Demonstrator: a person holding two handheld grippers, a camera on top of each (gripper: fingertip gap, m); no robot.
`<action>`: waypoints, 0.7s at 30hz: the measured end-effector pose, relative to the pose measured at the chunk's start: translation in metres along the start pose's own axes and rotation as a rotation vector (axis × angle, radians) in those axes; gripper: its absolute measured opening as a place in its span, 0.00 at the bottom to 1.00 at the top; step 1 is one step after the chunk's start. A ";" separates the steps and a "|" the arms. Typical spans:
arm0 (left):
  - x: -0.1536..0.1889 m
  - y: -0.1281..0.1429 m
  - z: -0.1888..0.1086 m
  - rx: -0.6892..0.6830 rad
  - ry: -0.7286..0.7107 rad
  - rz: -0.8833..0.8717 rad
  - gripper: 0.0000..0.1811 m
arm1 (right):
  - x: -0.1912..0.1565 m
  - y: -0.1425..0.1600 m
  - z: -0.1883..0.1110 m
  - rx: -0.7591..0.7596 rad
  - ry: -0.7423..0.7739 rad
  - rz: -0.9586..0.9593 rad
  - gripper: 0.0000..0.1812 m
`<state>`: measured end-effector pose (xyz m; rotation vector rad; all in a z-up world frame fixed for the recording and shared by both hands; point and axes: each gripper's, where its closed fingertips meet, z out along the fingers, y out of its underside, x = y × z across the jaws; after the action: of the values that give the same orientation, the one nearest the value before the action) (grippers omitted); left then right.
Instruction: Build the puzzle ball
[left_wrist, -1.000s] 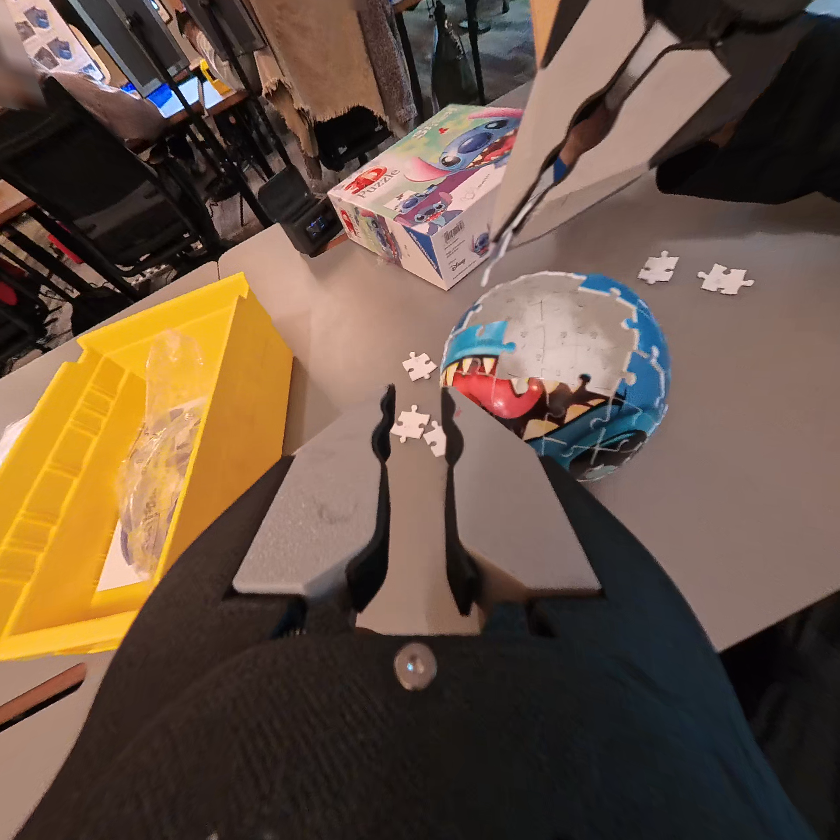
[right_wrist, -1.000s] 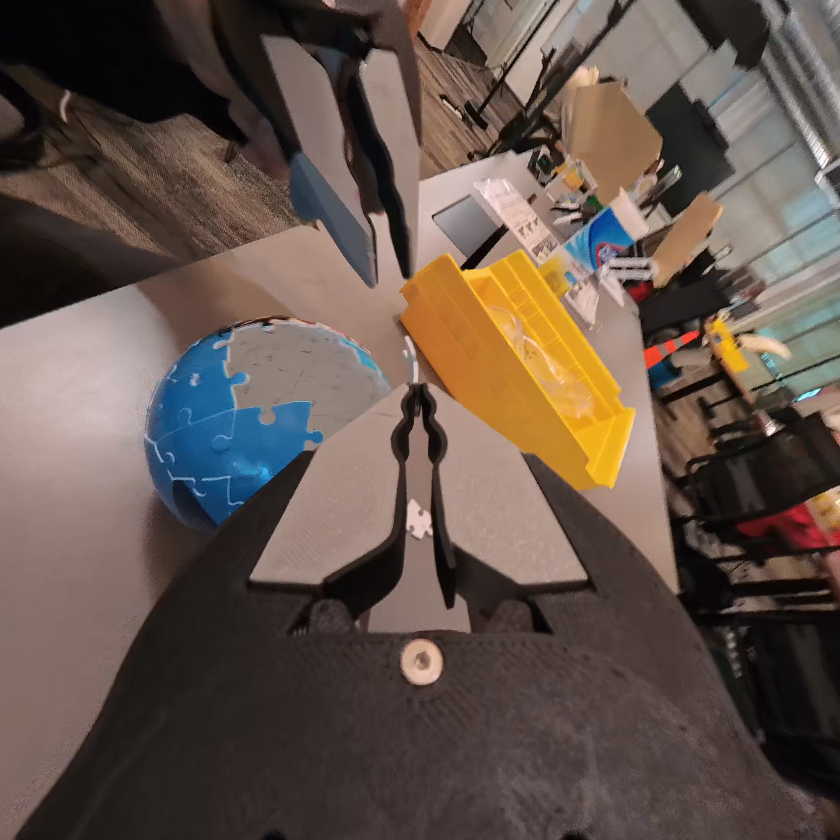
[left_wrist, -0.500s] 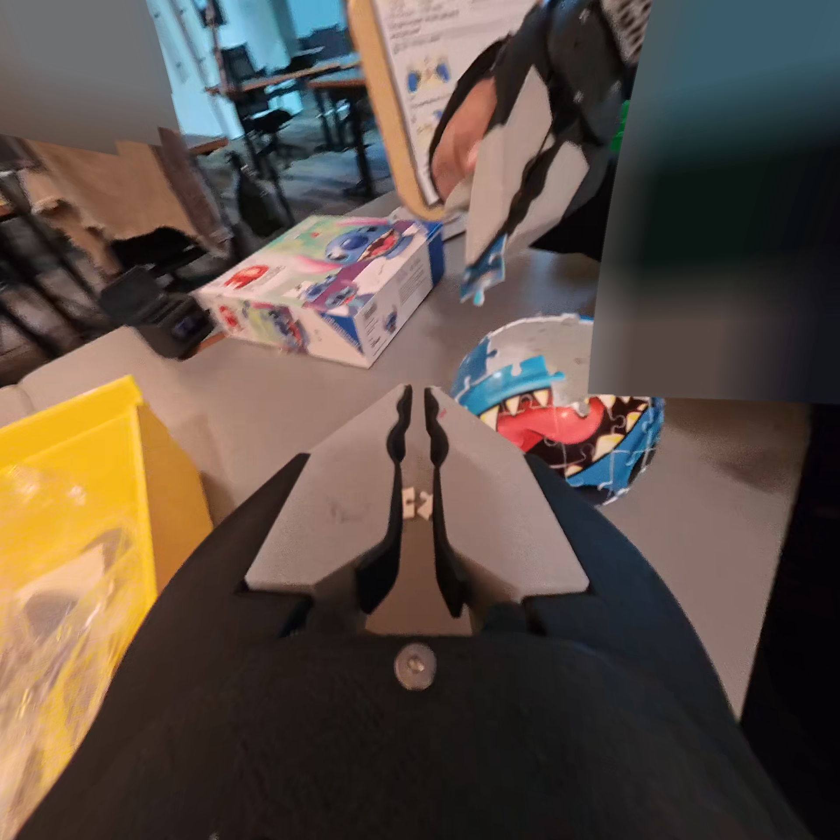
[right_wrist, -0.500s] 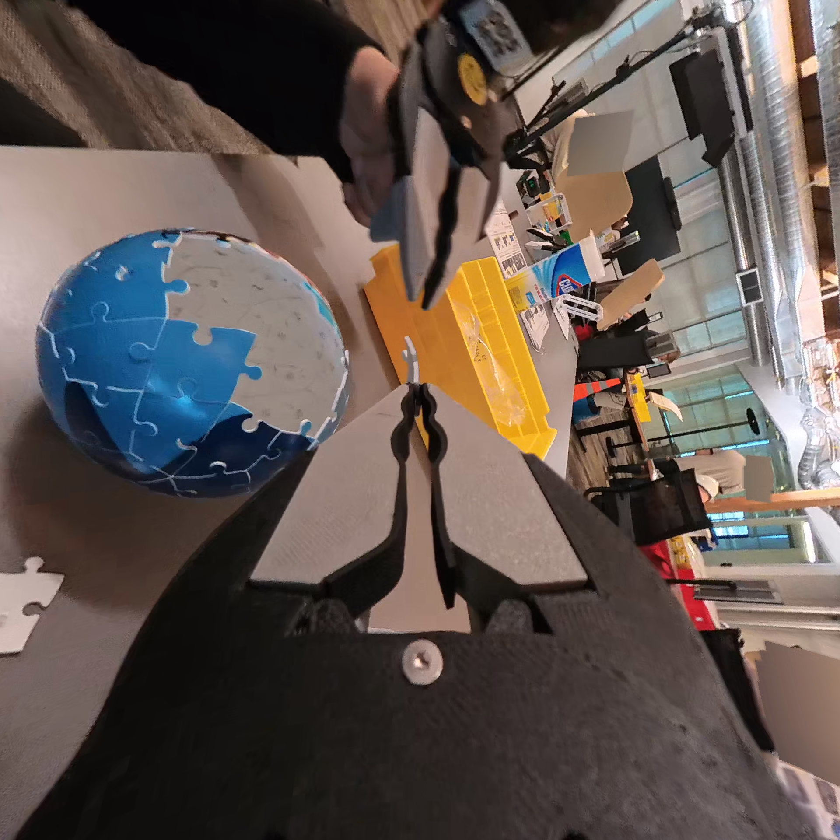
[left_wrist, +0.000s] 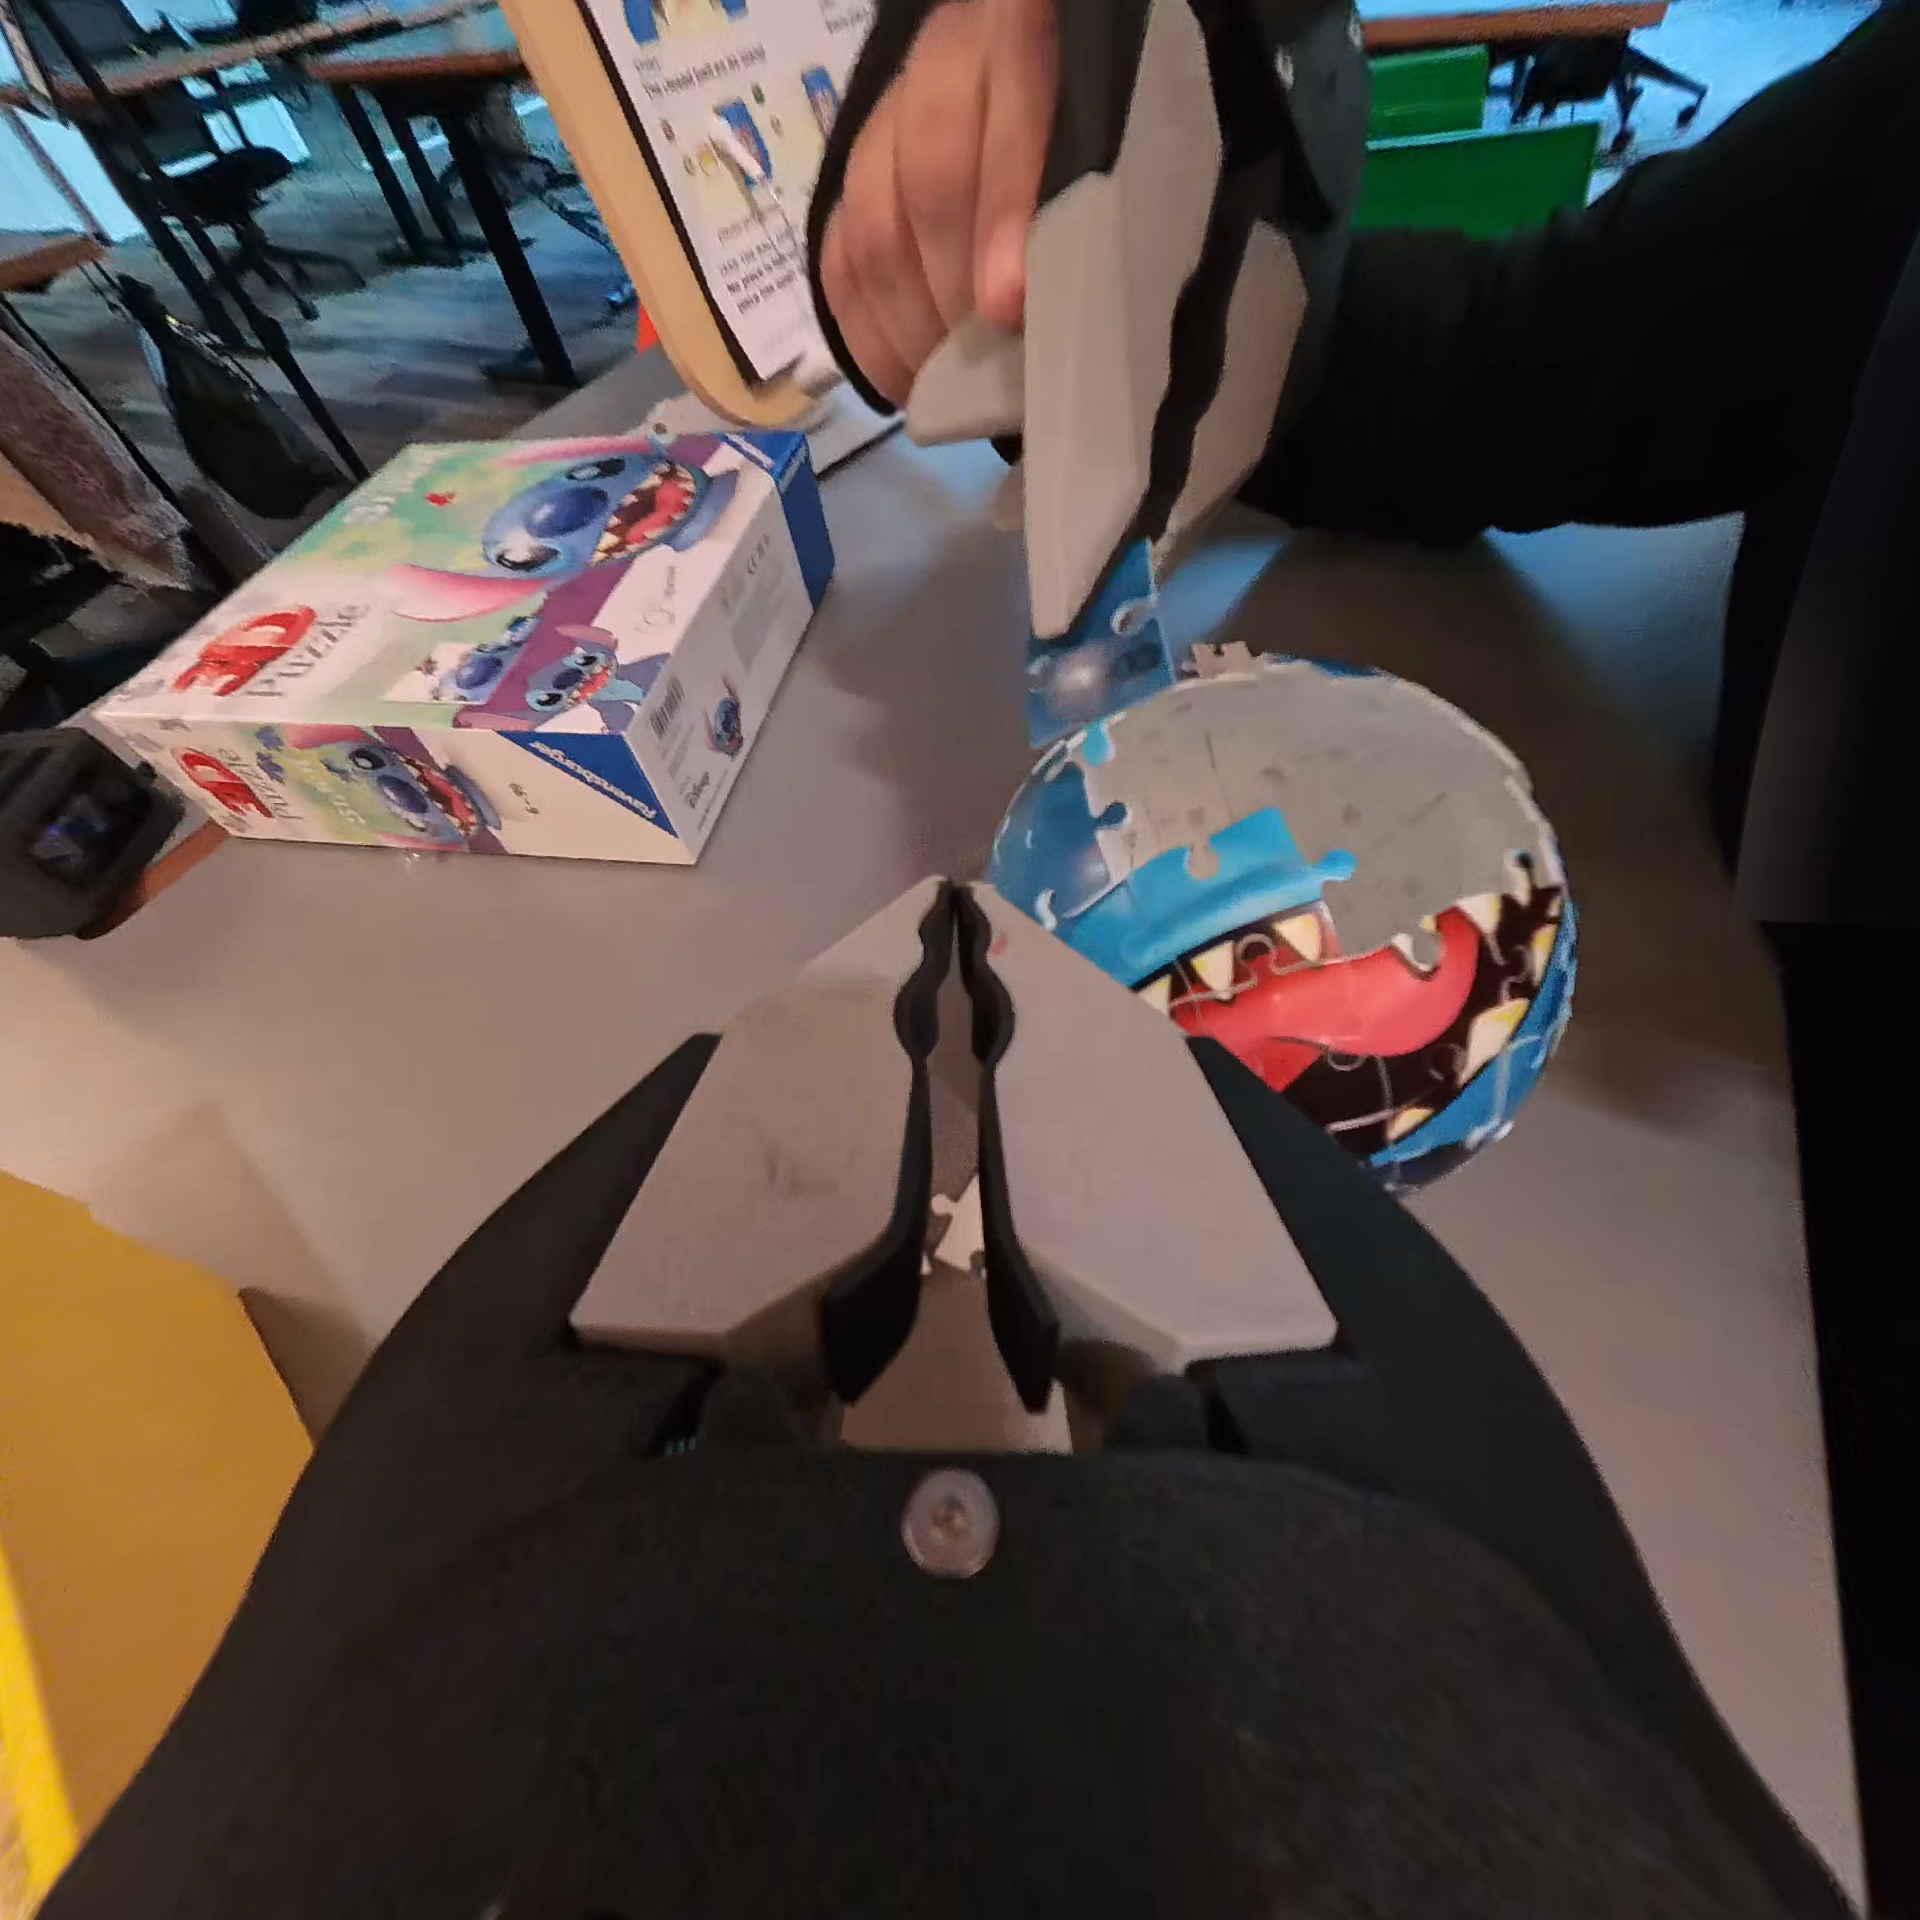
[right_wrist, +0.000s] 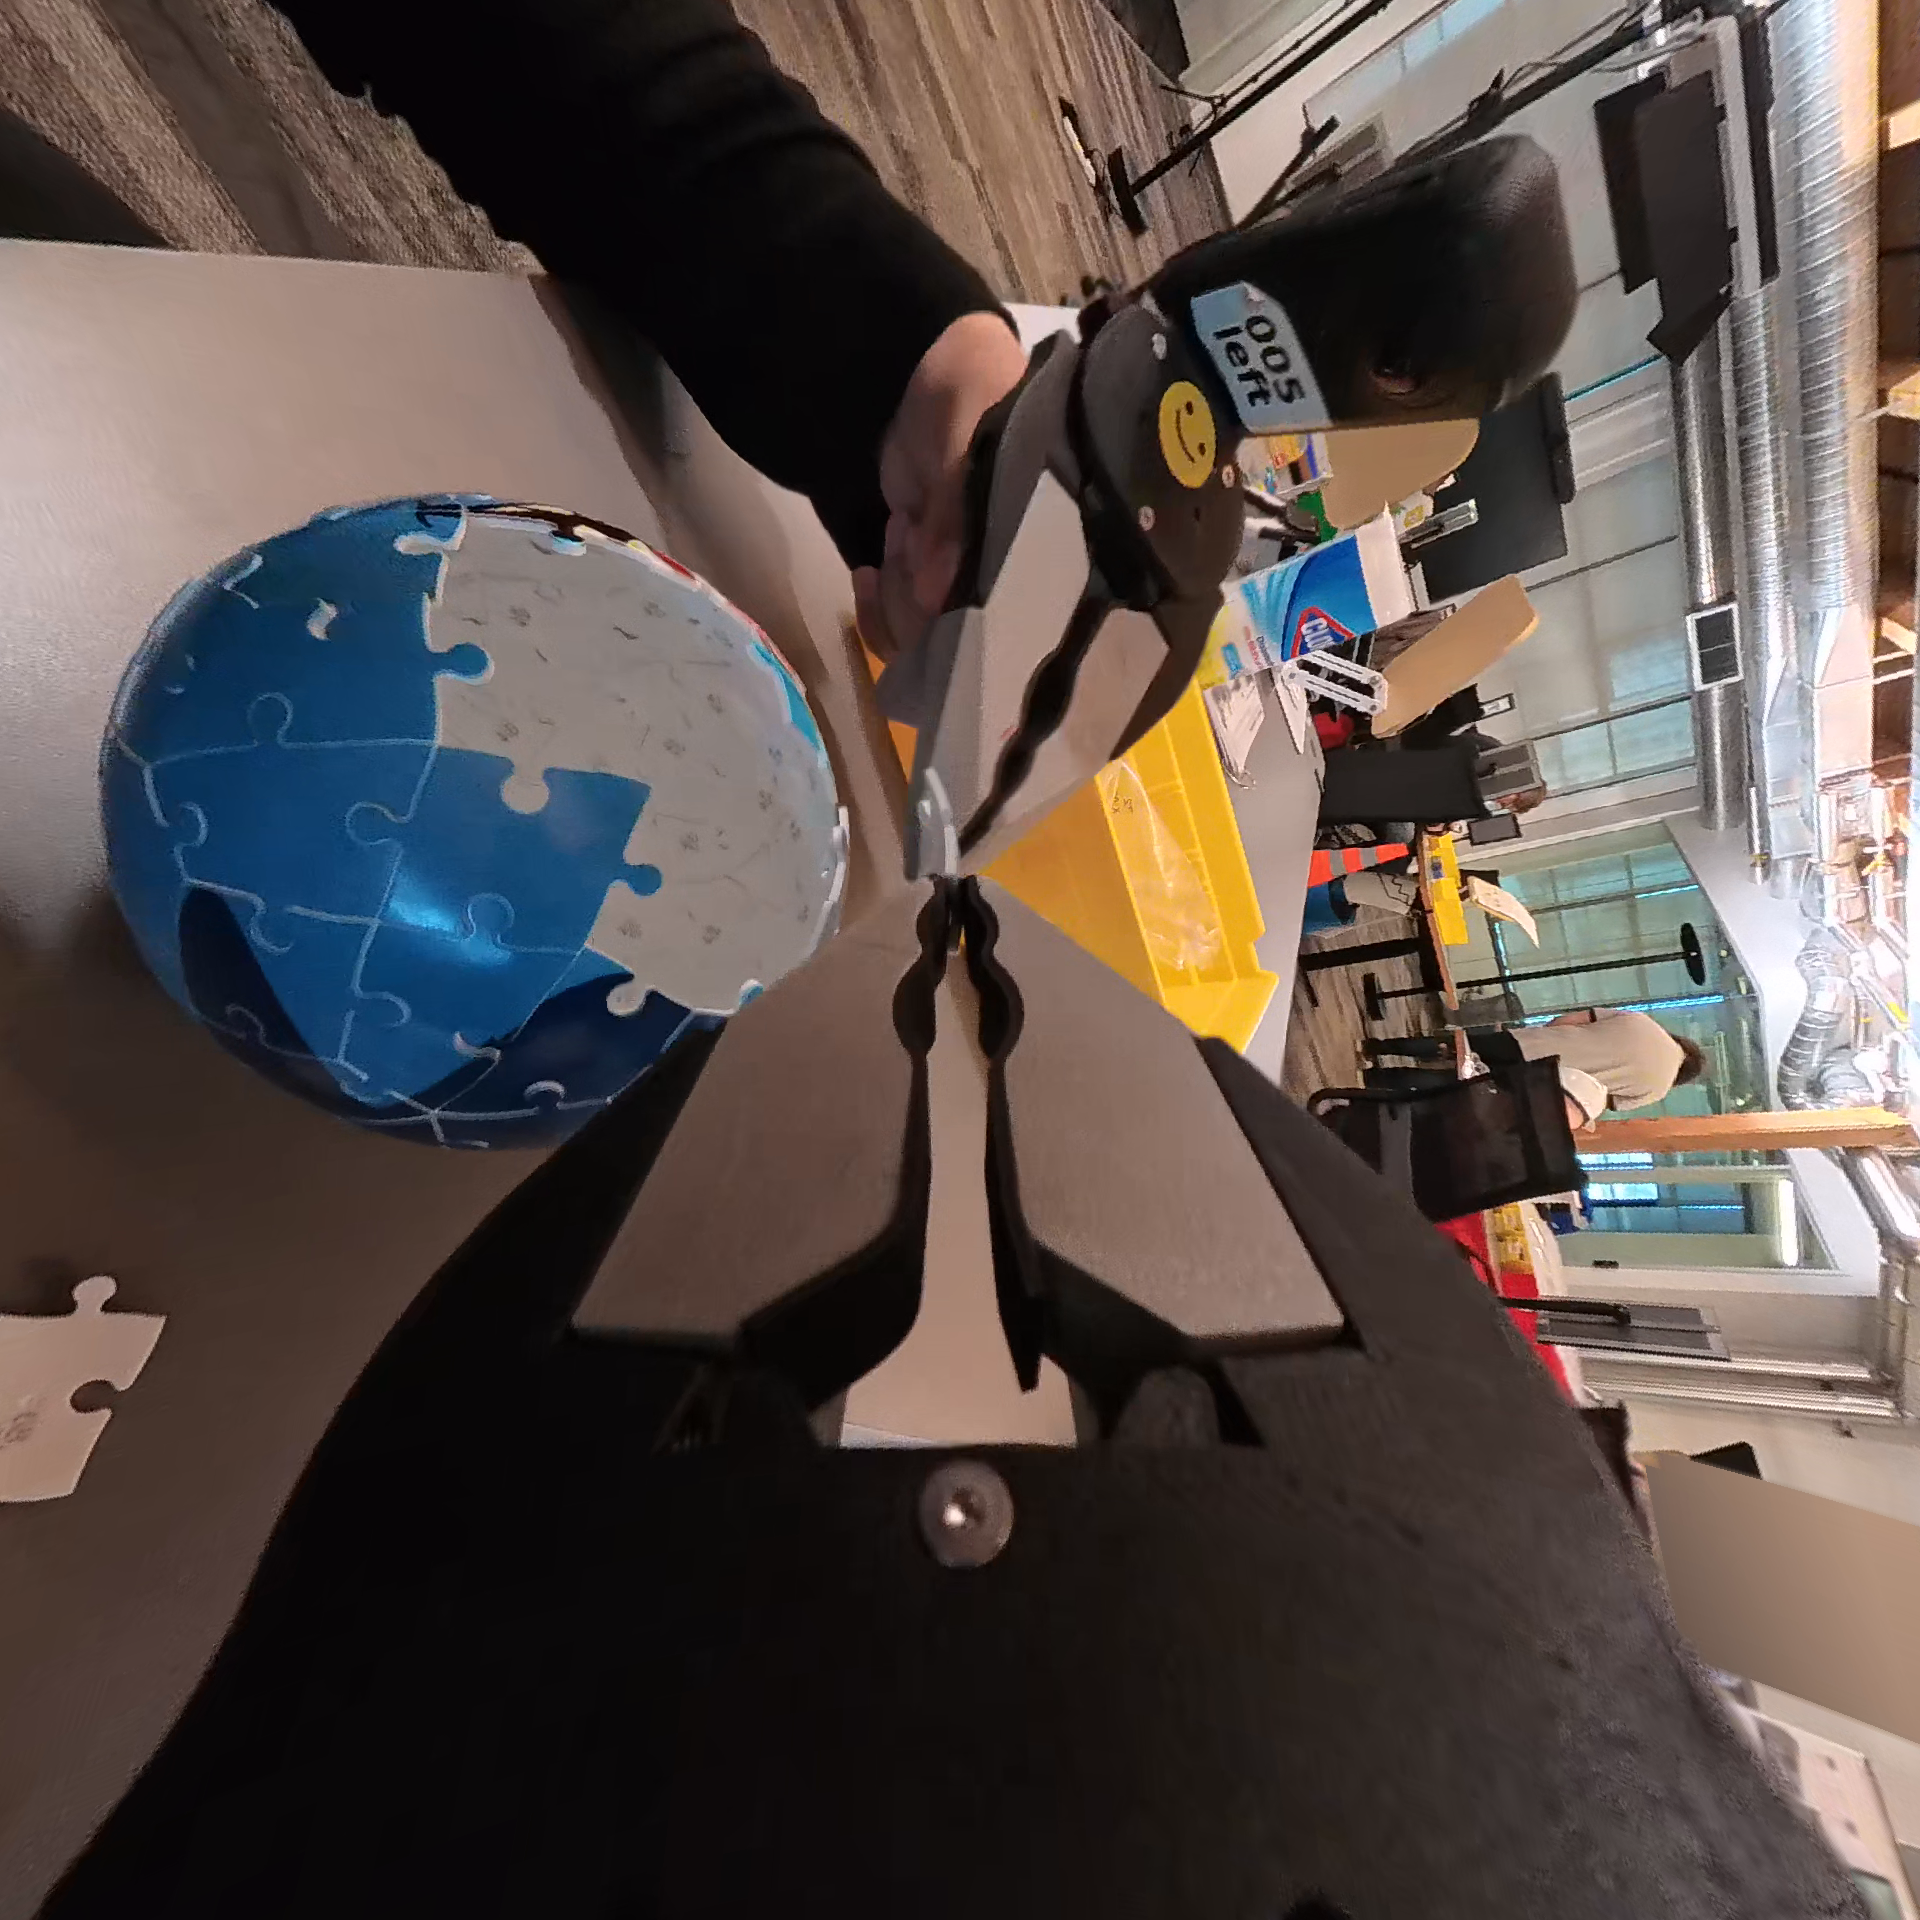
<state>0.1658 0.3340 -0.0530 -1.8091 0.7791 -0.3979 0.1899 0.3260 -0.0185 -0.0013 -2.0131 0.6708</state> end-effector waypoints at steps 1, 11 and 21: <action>0.002 0.002 0.003 -0.009 0.011 0.003 0.00 | -0.001 0.001 -0.001 0.007 -0.005 0.013 0.00; 0.014 -0.002 0.004 0.054 0.115 -0.038 0.00 | -0.004 -0.007 0.006 0.086 -0.051 0.040 0.00; 0.011 -0.002 -0.002 0.110 0.074 -0.050 0.00 | -0.015 -0.006 0.010 0.060 -0.052 -0.074 0.00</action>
<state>0.1732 0.3258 -0.0515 -1.7209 0.7499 -0.5332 0.1910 0.3119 -0.0314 0.1275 -2.0315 0.6900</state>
